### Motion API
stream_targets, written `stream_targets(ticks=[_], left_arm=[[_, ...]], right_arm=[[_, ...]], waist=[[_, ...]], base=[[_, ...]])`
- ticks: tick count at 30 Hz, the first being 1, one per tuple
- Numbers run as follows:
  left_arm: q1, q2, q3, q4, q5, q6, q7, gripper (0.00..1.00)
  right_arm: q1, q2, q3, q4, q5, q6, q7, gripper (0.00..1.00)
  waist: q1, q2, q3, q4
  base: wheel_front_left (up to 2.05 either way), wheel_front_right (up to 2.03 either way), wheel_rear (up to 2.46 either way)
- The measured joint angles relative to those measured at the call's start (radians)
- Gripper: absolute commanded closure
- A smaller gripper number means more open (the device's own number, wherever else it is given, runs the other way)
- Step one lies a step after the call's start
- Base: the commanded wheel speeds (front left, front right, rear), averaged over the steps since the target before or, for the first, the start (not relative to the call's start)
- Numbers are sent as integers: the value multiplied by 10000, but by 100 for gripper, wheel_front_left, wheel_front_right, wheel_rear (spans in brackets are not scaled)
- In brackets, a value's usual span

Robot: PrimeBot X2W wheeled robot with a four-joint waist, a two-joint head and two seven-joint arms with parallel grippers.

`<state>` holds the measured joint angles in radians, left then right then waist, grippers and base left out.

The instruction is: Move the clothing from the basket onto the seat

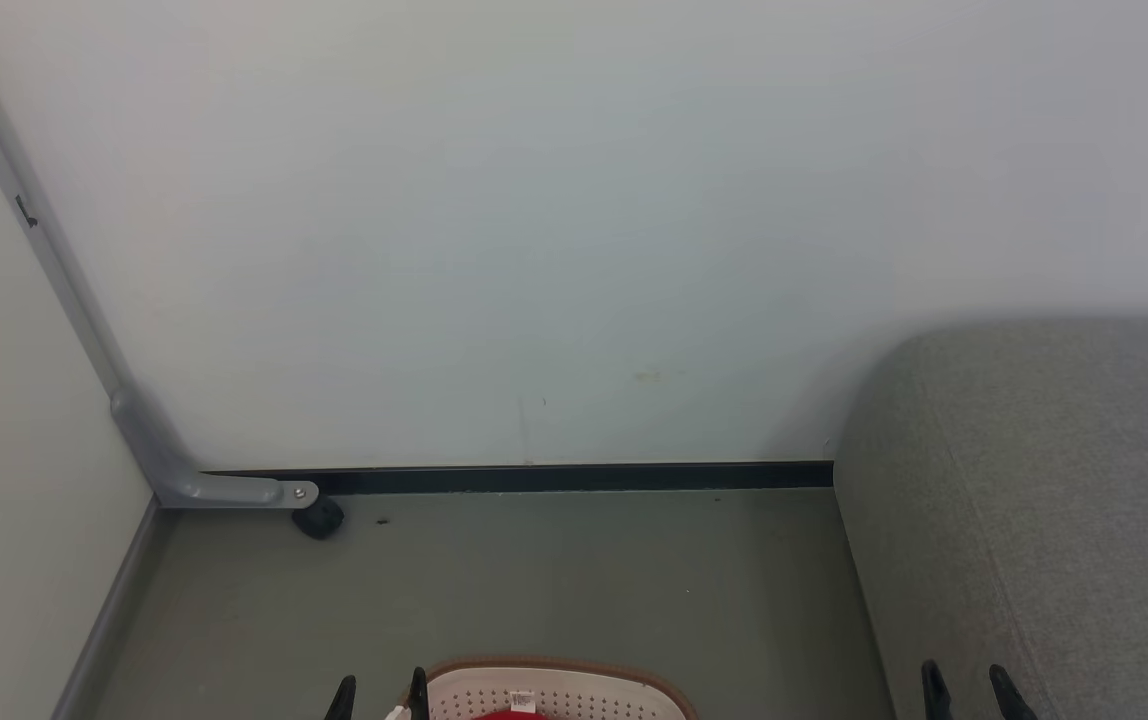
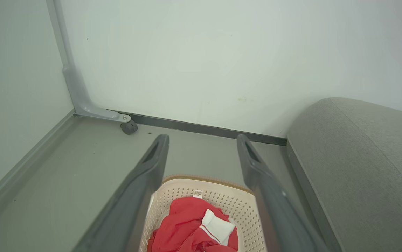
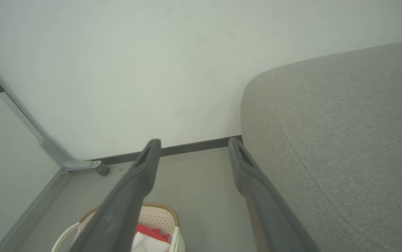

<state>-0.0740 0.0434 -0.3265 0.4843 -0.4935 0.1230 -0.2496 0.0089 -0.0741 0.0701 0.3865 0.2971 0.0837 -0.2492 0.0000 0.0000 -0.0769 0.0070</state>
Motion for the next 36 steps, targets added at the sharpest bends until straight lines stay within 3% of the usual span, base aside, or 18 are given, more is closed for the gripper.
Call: stream_targets(ticks=[29,36], left_arm=[[-17,0,8,105,19,-96,0,0],[-4,0,63,71,111,-268,0,0]], right_arm=[[-23,42,-8,121,-121,42,0,0],[-22,73,-61,236,-272,-190,0,0]], waist=[[0,0,168,-89],[0,0,482,-263]], base=[[0,0,0],[0,0,0]])
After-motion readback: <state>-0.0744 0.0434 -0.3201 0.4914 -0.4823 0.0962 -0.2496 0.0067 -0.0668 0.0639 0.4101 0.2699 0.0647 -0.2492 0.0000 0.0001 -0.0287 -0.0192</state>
